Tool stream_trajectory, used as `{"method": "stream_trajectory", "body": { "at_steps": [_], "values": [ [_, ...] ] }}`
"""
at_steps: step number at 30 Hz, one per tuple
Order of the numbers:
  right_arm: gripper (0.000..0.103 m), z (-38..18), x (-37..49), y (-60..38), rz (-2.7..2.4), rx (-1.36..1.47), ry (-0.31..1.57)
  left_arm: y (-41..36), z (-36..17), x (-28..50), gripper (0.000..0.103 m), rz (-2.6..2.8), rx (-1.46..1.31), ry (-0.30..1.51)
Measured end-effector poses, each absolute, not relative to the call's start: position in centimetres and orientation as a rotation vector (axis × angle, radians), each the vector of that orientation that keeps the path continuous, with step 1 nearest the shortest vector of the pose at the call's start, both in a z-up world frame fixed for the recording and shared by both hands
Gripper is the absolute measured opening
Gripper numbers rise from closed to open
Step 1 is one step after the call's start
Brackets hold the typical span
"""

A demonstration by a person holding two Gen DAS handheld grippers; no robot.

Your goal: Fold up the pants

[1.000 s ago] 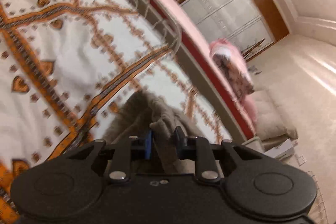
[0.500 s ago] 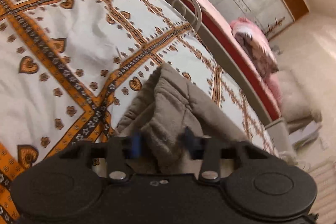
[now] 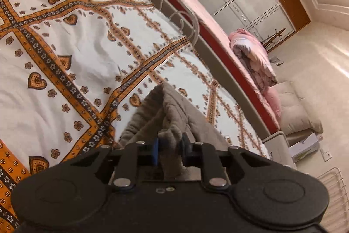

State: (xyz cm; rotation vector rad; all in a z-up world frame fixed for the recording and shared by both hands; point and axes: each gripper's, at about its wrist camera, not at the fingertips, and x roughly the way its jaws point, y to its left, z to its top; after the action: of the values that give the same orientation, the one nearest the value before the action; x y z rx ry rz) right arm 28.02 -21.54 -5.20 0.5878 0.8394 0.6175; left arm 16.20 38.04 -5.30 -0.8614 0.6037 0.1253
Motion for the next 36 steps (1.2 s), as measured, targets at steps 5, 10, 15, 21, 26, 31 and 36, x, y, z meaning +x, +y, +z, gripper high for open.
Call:
{"method": "stream_trajectory", "body": {
  "at_steps": [5, 10, 15, 21, 26, 31, 36],
  "values": [
    [0.006, -6.7, 28.6, -20.8, 0.590, 0.609, 0.892, 38.4, -5.9, 16.6, 0.009, 0.157, -0.834, 0.624],
    [0.006, -6.0, 28.3, -20.8, 0.616, 0.614, 0.861, 38.1, -5.3, 16.6, 0.009, 0.156, -0.794, 0.630],
    [0.009, -7.3, 28.7, -21.4, 0.567, 0.585, 0.946, 37.8, -5.5, 16.5, 0.024, 0.259, -0.731, 0.690],
    [0.034, -3.0, 27.5, -25.4, 0.483, 0.525, 0.808, 33.0, -1.2, 16.4, 0.036, 0.310, -0.540, 0.640],
    [0.033, -3.2, 30.8, -29.5, 0.366, 0.651, 0.800, 27.6, -2.3, 19.2, 0.059, 0.201, -0.413, 0.740],
    [0.033, -5.6, 35.2, -33.2, 0.259, 0.765, 0.796, 25.6, -4.8, 21.3, 0.063, 0.220, -0.260, 0.847],
    [0.004, -6.9, 37.9, -34.8, 0.254, 0.774, 0.811, 23.8, -5.3, 21.4, 0.085, 0.177, -0.145, 0.860]
  ]
}}
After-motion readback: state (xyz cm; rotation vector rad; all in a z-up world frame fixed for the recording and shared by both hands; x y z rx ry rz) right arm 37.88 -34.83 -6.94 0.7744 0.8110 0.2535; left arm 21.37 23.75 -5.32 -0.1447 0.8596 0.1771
